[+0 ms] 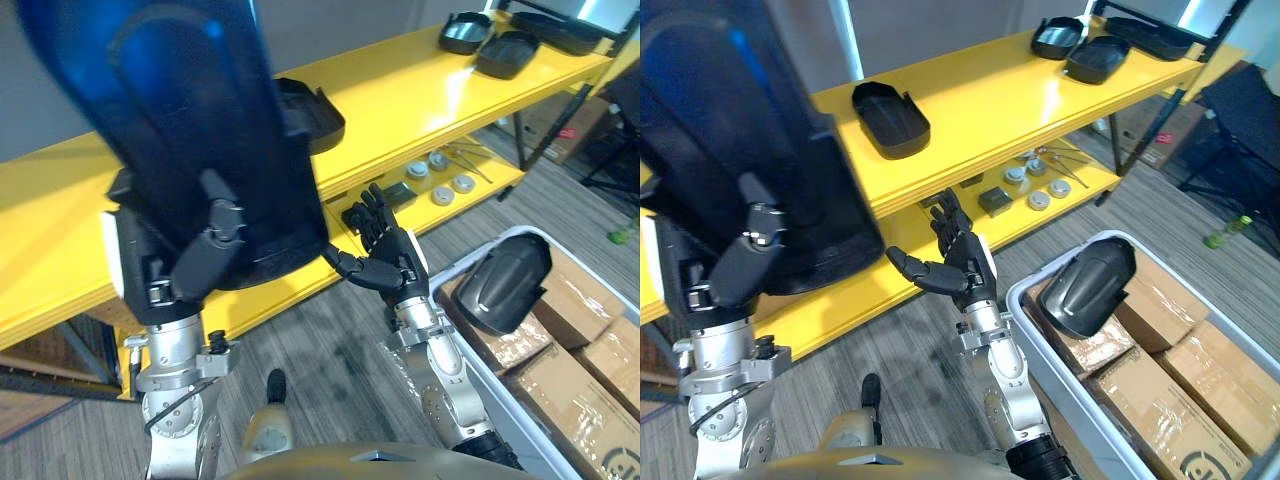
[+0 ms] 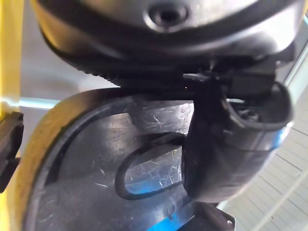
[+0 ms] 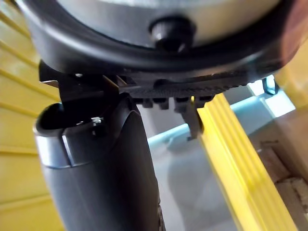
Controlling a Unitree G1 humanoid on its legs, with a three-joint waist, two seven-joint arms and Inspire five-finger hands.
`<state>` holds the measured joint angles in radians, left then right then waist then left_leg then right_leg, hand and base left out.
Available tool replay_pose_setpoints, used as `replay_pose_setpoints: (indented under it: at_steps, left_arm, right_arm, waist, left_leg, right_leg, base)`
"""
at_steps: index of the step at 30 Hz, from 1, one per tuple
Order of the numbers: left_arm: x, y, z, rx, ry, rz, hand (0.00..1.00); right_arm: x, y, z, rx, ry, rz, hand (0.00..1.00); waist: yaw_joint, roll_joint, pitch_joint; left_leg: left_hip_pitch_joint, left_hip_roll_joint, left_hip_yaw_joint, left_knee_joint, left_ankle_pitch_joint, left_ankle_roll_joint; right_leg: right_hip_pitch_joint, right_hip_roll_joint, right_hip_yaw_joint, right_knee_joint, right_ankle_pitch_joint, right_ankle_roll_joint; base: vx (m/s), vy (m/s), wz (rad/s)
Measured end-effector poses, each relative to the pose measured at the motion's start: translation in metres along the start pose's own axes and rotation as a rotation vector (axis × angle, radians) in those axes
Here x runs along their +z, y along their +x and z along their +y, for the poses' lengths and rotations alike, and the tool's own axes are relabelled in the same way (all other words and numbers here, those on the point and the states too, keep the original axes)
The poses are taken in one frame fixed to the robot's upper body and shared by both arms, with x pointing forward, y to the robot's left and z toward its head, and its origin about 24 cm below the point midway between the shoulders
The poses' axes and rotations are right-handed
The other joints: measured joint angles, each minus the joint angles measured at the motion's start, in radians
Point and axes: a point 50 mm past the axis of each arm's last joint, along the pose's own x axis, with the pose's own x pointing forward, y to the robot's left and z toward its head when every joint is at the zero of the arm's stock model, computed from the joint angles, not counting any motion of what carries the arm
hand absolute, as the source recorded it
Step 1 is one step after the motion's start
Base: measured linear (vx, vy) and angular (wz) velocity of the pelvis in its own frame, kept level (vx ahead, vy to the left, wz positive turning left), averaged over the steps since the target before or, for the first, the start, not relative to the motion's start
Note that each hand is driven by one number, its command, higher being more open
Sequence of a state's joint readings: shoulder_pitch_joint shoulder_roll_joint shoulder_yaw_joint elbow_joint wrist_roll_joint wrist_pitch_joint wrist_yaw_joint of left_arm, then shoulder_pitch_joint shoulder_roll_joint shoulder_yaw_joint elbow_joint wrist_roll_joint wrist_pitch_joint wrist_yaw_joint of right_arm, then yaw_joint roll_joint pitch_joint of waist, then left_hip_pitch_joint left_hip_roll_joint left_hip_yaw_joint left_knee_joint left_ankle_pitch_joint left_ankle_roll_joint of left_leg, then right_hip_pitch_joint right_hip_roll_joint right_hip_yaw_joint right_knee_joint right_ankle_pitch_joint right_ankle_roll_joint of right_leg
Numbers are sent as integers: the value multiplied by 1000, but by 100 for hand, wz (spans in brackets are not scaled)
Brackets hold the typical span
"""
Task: Walk over and take three plastic housings, then place them on the shelf
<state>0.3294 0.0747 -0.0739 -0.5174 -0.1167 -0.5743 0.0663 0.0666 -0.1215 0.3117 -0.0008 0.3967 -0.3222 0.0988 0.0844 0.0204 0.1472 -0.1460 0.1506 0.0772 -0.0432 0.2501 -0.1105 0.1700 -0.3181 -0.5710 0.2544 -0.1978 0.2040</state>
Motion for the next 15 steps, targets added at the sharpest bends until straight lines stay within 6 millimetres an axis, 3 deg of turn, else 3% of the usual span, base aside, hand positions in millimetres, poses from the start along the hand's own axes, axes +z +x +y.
replay_pose_setpoints:
  at_steps: [6,10,12,13,14,15]
  left_arm:
    - [-1,1,2,56,-8,-3,0]
    - [1,2,10,95,23,-11,0]
    - [2,3,15,105,53,-15,0]
    - [2,3,17,100,62,-14,0]
    - [2,3,16,93,70,-13,0]
    - [2,3,16,90,76,-12,0]
  right_arm:
    - [2,3,-1,35,-33,1,100]
    - [6,6,7,69,-53,-35,100]
    - [11,11,13,75,-41,-71,100]
    - [16,11,13,56,-33,-97,100]
    - [24,12,11,21,-29,-151,100]
    - [26,12,10,5,-27,-171,100]
  waist:
    - [12,13,46]
    - [51,-22,78]
    - [62,-44,88]
    - [73,-59,93]
    - [74,-52,94]
    - [70,-54,91]
  left_leg:
    - [-29,1,-27,25,-1,7]
    - [-124,-8,-39,257,-133,1]
    - [-154,-30,-39,366,-202,14]
    - [-159,-50,-27,421,-243,39]
    - [-163,-71,-29,491,-320,50]
    - [-161,-85,-34,504,-339,50]
  right_leg:
    - [-34,-14,3,79,-56,0]
    - [-14,-31,0,76,-59,1]
    - [22,-60,-12,64,-65,-8]
    - [54,-76,-24,42,-58,-19]
    - [65,-97,-3,126,-25,-106]
    - [36,-123,24,197,2,-146]
  base:
    - [-98,-14,10]
    - [-6,70,4]
    - [105,164,11]
    - [190,194,22]
    - [217,215,34]
    - [224,269,44]
